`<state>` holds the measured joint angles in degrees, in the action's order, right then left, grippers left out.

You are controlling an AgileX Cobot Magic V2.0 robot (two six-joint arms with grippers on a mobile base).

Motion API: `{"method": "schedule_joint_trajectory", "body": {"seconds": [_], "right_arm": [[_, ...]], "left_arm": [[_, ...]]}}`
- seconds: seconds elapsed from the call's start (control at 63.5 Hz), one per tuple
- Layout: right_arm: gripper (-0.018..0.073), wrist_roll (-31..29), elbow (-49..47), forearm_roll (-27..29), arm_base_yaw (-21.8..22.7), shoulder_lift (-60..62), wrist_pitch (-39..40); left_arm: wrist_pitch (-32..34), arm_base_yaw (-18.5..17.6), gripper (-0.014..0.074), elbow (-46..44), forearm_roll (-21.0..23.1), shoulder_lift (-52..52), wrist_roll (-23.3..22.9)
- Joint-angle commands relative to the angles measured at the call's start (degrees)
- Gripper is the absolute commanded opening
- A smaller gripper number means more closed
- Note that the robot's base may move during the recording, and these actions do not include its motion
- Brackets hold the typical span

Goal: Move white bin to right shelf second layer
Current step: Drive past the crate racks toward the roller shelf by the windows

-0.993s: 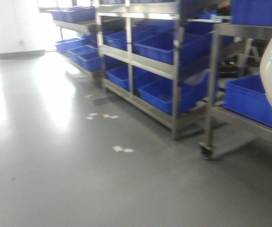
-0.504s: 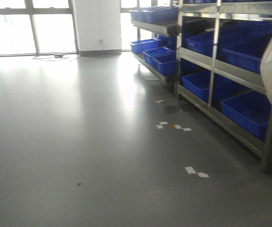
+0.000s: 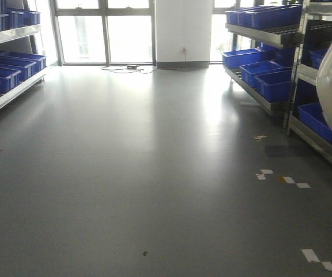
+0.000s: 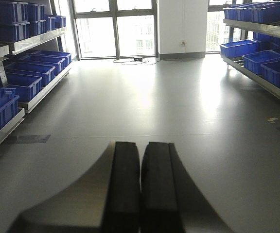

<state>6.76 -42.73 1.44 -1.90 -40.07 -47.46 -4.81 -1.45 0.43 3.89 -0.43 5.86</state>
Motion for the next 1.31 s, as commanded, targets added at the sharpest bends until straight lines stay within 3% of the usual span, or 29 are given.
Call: {"method": "schedule_joint_trajectory", "body": {"seconds": [0.0,1.292], "right_arm": [[0.0048,0.14,-1.62,0.14,0.40,0.09,4.79],[0.0048,0.14,-1.62,0.14,0.40,0.09,4.79]], "left_arm": [[4.81,-0.22,0.0085,2.11,0.35,-0.75,-0.15],[4.81,-0.22,0.0085,2.11,0.35,-0.75,-0.15]]}}
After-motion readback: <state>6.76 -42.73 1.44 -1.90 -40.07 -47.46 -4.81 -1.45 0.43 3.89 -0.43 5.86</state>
